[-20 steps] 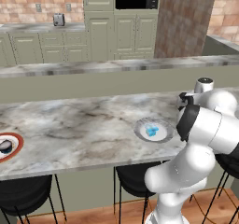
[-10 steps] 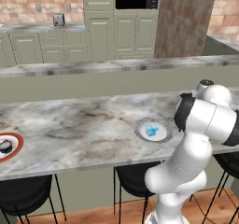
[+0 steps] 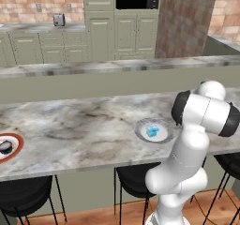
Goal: Place two yogurt containers on each plate.
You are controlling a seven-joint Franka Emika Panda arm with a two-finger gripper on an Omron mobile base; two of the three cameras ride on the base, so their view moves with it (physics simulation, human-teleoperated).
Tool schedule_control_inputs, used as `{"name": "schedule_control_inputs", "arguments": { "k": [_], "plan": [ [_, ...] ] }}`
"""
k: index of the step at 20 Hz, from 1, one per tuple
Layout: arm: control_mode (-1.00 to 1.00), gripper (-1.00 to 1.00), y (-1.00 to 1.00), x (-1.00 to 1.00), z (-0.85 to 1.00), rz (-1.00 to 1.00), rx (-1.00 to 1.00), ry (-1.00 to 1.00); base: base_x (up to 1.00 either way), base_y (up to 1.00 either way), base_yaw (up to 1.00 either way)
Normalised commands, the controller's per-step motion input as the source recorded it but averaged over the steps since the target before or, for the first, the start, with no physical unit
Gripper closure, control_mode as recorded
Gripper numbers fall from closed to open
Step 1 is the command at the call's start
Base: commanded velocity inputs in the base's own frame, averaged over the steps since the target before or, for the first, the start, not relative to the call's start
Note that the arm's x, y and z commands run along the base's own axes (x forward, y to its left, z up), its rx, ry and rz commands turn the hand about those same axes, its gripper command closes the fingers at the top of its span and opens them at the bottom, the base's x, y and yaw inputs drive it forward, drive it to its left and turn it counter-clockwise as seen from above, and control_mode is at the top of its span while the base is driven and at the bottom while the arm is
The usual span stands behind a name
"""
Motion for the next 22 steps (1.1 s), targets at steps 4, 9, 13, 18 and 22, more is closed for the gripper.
{"name": "schedule_control_inputs", "arguments": {
  "k": [4,9,13,18,22],
  "plan": [
    [-1.0,-1.0,-0.11,0.19,-0.08,0.0,0.01,0.0,0.0,0.0,0.0],
    [-1.0,-1.0,-0.13,0.12,-0.02,0.0,0.01,0.0,0.0,0.0,0.0],
    [-1.0,-1.0,-0.04,0.07,-0.08,0.0,0.0,0.0,0.0,0.0,0.0],
    [-1.0,-1.0,0.0,0.0,-0.04,0.0,0.02,0.0,0.0,0.0,0.0],
    [-1.0,-1.0,0.0,0.0,-0.1,0.0,0.01,0.0,0.0,0.0,0.0]
  ]
}}
